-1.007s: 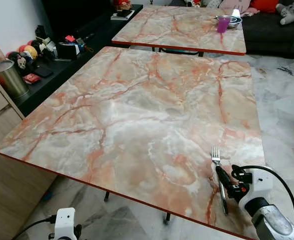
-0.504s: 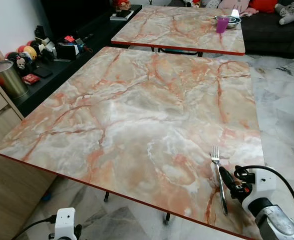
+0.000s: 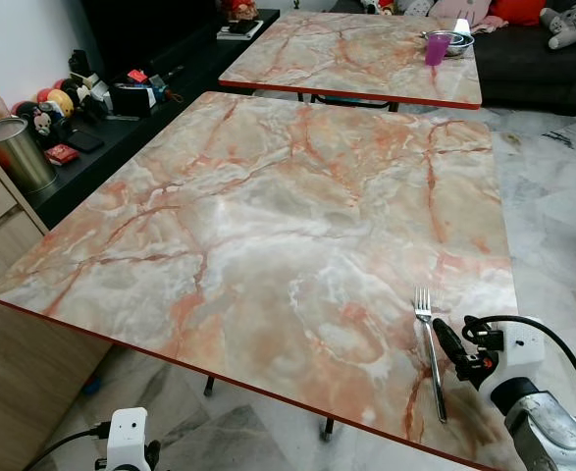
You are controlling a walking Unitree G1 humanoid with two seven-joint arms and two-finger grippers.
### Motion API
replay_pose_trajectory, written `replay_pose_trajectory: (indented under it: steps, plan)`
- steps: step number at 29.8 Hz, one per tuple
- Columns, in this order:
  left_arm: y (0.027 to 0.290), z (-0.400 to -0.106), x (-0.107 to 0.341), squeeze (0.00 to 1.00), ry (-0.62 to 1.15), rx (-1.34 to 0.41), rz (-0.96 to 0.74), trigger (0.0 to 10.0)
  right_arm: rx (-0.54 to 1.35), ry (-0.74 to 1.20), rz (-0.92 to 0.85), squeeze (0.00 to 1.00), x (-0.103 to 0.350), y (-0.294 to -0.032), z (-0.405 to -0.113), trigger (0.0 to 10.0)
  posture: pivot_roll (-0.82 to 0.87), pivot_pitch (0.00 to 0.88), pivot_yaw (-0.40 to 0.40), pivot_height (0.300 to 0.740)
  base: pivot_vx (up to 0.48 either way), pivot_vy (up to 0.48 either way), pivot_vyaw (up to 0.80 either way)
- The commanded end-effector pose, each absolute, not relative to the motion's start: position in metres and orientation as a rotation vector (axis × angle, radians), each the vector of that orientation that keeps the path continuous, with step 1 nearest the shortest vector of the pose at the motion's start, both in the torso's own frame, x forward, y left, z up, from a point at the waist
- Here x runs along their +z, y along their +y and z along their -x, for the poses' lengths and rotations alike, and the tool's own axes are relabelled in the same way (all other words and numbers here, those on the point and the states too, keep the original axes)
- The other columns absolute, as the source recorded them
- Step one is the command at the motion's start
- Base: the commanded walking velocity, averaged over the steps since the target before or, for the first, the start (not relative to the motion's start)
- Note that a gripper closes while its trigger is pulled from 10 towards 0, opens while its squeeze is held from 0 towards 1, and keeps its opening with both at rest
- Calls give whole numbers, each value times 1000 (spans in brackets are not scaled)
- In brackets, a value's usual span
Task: Setting the table
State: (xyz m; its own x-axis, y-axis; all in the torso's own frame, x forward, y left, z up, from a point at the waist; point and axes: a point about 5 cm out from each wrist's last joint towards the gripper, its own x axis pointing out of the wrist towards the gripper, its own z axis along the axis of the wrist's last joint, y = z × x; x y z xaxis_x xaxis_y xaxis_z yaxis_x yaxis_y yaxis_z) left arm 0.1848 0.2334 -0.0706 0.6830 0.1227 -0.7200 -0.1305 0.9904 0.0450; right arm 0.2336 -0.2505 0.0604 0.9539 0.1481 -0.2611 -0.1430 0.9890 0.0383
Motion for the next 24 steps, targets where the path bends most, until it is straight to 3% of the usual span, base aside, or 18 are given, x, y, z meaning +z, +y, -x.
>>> replay_pose_trajectory:
  steps: [1, 24]
  plan:
    - [233, -182, -73, 0, 828, 146, 16, 10000, 136, 267, -17, 0, 62, -255, -235, 10000, 14, 57, 8, 740, 0, 0, 0]
    - [231, -187, -71, 0, 826, 124, -5, 10000, 107, 254, -18, 0, 61, -257, -227, 10000, -8, 57, 41, 740, 0, 0, 0]
